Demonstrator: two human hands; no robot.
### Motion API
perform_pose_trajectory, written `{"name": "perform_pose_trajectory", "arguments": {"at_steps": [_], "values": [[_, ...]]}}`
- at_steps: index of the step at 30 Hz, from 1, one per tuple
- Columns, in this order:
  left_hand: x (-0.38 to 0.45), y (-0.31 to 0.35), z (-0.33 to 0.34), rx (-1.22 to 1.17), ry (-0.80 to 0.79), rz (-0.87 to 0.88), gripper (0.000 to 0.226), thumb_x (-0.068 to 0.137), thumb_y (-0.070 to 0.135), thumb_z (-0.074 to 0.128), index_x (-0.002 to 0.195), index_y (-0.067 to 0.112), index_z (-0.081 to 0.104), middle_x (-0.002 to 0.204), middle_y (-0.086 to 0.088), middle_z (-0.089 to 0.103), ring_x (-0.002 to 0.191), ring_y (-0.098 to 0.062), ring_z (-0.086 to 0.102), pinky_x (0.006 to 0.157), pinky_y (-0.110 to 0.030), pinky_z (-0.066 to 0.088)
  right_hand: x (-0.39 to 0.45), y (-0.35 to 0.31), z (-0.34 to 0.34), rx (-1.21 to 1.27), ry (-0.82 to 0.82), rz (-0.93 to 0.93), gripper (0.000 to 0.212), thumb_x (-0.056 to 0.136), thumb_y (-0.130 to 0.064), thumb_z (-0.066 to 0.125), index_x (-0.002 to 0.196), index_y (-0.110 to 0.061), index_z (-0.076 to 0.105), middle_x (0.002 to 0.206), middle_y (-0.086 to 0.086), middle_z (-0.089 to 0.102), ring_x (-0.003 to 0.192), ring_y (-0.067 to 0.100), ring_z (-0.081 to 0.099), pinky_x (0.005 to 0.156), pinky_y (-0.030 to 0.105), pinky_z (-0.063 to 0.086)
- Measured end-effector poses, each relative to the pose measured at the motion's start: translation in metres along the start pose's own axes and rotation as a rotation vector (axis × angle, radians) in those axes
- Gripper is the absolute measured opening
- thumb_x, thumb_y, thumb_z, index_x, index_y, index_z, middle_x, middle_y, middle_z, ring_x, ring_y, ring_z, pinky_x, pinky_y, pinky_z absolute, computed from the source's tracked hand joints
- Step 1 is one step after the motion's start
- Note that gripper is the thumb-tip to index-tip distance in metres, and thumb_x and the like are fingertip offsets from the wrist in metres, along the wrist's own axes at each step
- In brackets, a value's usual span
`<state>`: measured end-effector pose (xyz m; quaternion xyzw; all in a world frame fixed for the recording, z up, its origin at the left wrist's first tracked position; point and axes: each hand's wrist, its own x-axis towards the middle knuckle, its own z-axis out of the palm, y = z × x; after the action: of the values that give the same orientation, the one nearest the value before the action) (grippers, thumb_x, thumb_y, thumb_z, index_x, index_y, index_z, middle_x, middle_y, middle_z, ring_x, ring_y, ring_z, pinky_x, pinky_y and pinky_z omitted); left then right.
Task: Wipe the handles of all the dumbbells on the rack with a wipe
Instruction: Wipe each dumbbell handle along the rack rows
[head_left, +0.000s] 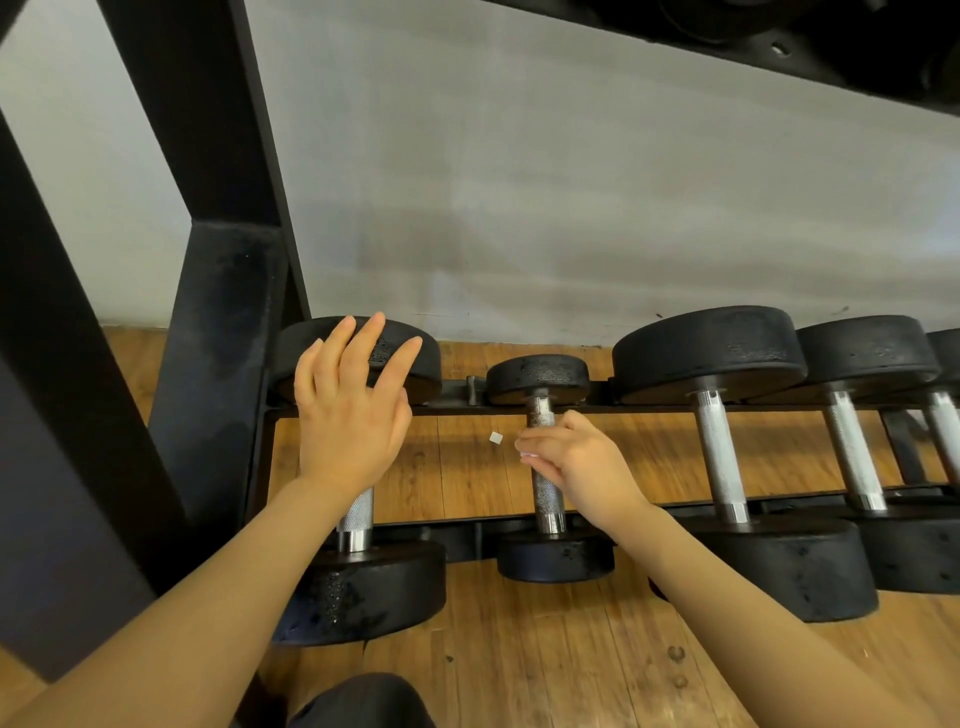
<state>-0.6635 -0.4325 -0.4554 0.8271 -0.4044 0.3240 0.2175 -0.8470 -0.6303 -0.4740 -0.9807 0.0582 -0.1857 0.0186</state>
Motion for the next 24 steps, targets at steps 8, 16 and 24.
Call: {"name": "perform_pose_trajectory", "arguments": {"at_steps": [8, 16, 24], "values": [[0.0, 0.0, 0.0, 0.004, -0.006, 0.007, 0.05, 0.086, 0.015, 0.063, 0.135, 0.015, 0.055, 0.145, -0.02, 0.042, 0.136, -0.038, 0.03, 0.113, -0.051, 0.018, -0.001, -0.001, 0.001, 0.022, -0.07, -0.025, 0.016, 0.081, -0.02, 0.074, 0.097, -0.021, 0.076, 0.1, -0.01, 0.073, 0.071, 0.012, 0.05, 0.061, 0.028, 0.047], [0.0, 0.0, 0.003, -0.002, 0.013, 0.009, 0.051, 0.085, 0.014, 0.064, 0.135, 0.015, 0.055, 0.144, -0.021, 0.043, 0.135, -0.038, 0.031, 0.112, -0.052, 0.019, -0.002, -0.001, 0.0, 0.159, -0.055, 0.105, 0.023, 0.084, -0.031, 0.065, 0.104, -0.025, 0.074, 0.113, -0.012, 0.069, 0.079, 0.007, 0.047, 0.071, 0.016, 0.038], [0.0, -0.001, 0.007, 0.005, 0.045, 0.018, 0.05, 0.085, 0.015, 0.063, 0.134, 0.016, 0.055, 0.143, -0.019, 0.043, 0.135, -0.037, 0.031, 0.113, -0.049, 0.017, -0.012, 0.002, -0.014, 0.231, -0.074, 0.138, 0.028, 0.086, -0.031, 0.062, 0.113, -0.028, 0.069, 0.124, -0.02, 0.057, 0.09, 0.006, 0.051, 0.078, 0.017, 0.041]]}}
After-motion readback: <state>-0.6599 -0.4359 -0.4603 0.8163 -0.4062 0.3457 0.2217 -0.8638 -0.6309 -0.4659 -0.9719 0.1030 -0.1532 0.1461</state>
